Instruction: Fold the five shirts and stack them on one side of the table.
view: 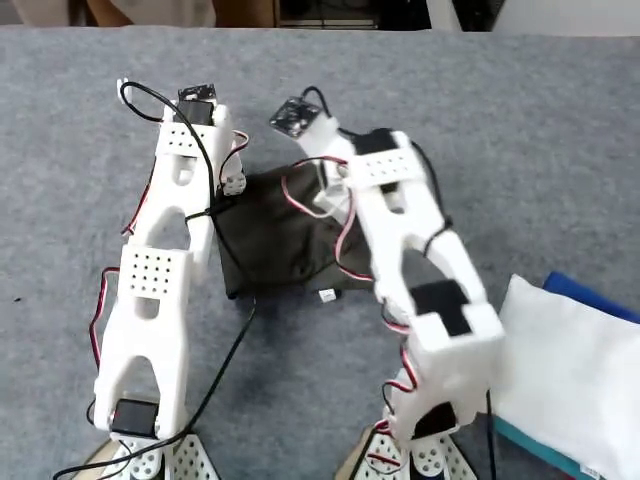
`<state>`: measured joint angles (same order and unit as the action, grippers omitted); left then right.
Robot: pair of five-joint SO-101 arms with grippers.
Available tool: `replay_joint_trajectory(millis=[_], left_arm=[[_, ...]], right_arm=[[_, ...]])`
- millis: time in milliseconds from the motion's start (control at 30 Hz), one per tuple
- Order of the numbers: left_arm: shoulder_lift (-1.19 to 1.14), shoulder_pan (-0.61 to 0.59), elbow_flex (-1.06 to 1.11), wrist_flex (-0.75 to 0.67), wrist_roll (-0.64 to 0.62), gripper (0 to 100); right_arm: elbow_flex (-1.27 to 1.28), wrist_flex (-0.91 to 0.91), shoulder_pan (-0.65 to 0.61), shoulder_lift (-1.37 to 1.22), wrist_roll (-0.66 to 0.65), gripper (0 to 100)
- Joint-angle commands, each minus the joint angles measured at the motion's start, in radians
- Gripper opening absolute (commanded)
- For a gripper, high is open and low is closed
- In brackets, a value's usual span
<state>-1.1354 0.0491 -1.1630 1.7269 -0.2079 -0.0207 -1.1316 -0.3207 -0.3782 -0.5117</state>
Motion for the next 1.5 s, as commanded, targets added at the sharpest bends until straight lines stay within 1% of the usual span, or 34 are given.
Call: replay_joint_trajectory(millis=[0,200,367,700,867,1100,1233,1367,1467], left_arm=[[-0.001,-0.032,-0.011,-0.021,0.008,2],[-0.001,-0.032,-0.011,-0.021,0.008,2],[-0.001,-0.032,-0.011,-0.021,0.008,2],[-0.001,-0.032,-0.008,-0.037,0.005,2],[-0.001,-0.032,-0.008,-0.037,0.005,2],[-0.001,-0.032,-0.008,-0.037,0.003,2],[-0.001,-0.032,-0.008,-0.037,0.003,2],[-0.001,-0.032,-0.008,-0.037,0.003,2],[-0.001,-0.032,-0.008,-0.038,0.003,2]], right_arm=[[-0.148,-0.052,-0.051,-0.07,0.017,0.5],[-0.3,-0.158,-0.073,-0.133,0.017,0.5],[-0.374,-0.189,-0.074,-0.136,0.017,0.5],[-0.314,-0.187,-0.113,-0.222,0.017,0.5],[-0.295,-0.198,-0.082,-0.239,0.017,0.5],[-0.329,-0.362,-0.073,-0.239,0.009,0.5],[-0.328,-0.414,-0.061,-0.239,0.009,0.5],[-0.32,-0.437,-0.007,-0.226,0.008,0.5],[-0.275,-0.439,0.035,-0.17,-0.005,0.5]])
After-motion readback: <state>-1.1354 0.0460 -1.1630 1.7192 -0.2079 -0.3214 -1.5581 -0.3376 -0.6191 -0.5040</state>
